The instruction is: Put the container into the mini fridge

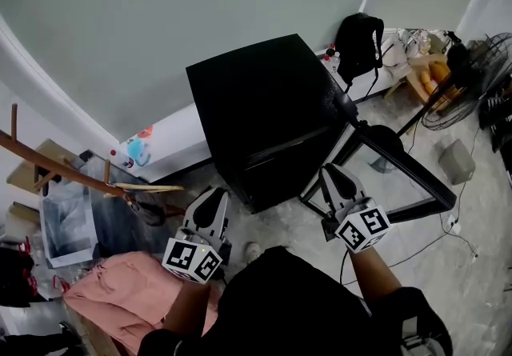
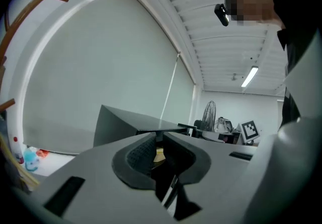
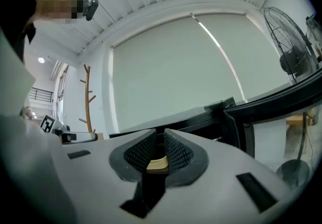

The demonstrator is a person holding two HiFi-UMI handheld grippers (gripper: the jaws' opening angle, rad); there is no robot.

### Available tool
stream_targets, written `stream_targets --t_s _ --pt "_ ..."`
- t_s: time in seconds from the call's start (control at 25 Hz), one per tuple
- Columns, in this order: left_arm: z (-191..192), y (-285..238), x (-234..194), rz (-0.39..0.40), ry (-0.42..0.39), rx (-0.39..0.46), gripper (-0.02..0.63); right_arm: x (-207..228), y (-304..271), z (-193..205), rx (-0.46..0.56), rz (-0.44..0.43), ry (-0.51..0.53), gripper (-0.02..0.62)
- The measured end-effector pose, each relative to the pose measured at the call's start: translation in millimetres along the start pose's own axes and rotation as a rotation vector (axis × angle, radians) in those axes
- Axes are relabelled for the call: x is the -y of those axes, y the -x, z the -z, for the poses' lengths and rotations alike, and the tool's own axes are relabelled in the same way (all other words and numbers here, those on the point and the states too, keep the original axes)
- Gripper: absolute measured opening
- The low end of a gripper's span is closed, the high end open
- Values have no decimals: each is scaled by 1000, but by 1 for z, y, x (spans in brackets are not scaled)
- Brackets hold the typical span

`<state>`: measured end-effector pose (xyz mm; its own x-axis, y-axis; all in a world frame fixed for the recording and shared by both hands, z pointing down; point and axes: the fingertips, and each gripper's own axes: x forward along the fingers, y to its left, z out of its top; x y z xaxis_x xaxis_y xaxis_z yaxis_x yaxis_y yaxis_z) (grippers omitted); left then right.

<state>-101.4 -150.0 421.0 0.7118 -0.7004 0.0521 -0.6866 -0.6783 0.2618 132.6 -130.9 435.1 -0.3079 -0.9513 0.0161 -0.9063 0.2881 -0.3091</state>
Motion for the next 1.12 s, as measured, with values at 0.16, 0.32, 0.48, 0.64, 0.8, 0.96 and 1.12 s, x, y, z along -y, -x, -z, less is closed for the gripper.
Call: stream_targets --t_s 0.16,0.32,0.48,0.64,0.8,0.96,1.12 --pt "-11 6 -3 -3 -52 45 45 -11 1 -3 24 -14 43 40" --pt "-14 4 -7 12 -47 58 38 -26 -3 -5 19 -36 133 31" --pt "-13 3 -7 12 -54 60 37 -33 -3 -8 28 -39 167 31" --pt "-12 1 -7 18 -50 61 35 -32 -5 -12 44 -39 132 31" --pt "-13 -1 -6 24 -48 63 35 -31 -5 -15 55 -41 109 31" --pt "-11 -2 -4 31 -44 58 35 -30 -5 -14 57 -43 94 31" --pt "-9 0 -4 36 -45 49 35 -36 -7 -11 54 -56 85 31"
